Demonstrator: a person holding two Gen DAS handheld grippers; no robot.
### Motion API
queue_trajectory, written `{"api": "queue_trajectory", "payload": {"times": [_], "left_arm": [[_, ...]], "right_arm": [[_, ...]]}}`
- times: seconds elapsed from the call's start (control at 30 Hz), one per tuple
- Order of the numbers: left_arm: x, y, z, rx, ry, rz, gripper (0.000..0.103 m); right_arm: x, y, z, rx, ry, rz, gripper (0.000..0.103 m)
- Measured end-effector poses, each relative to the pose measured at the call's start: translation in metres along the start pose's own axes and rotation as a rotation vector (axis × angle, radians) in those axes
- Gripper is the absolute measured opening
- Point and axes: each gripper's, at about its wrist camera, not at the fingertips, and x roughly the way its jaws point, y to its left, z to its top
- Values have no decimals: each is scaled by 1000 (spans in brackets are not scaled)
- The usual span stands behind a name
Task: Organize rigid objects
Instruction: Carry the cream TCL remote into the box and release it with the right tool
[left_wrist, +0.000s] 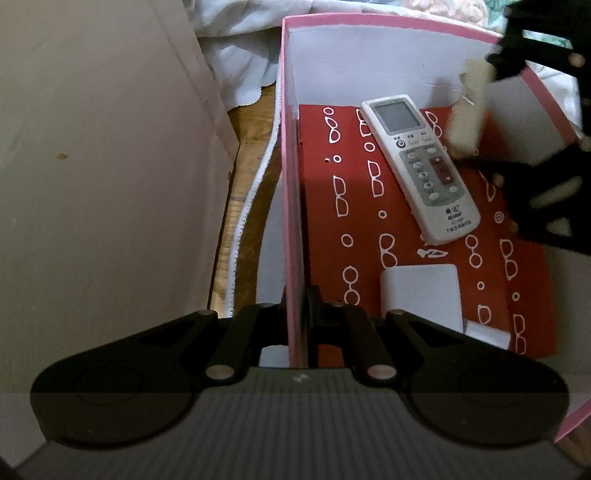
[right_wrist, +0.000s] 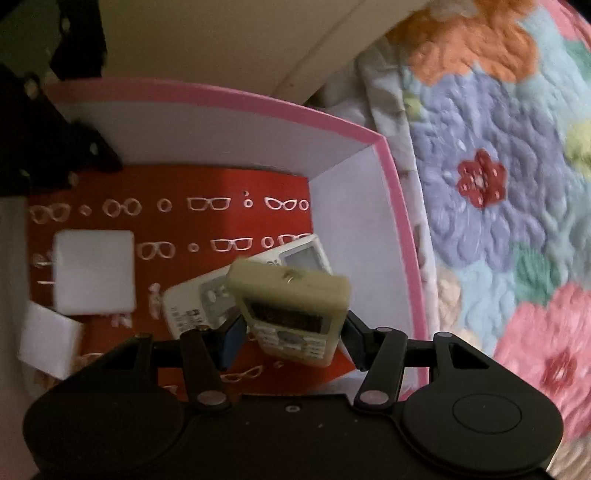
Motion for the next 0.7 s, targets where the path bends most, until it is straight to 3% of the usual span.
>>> {"api": "queue_trajectory", "payload": {"times": [0.3,0.33,0.4,0.53,0.7], "left_arm": [[0,4,0,-12,0,-10,6],[-1,3,0,-12,0,-11,6],[-1,3,0,-10,-2,-11,6],[-3,-2,-2,19,-28,9,6],[-6,-4,-3,24,-36,22,6]], "right_arm": [[34,-17,6,38,80,12,58],[36,-17,2,47,76,6,63],[33,-16,-6,99,41,-10,75],[-3,-35,-33,395,-98,15,75],[-67,-59,-79,703,-308,132,76]]}}
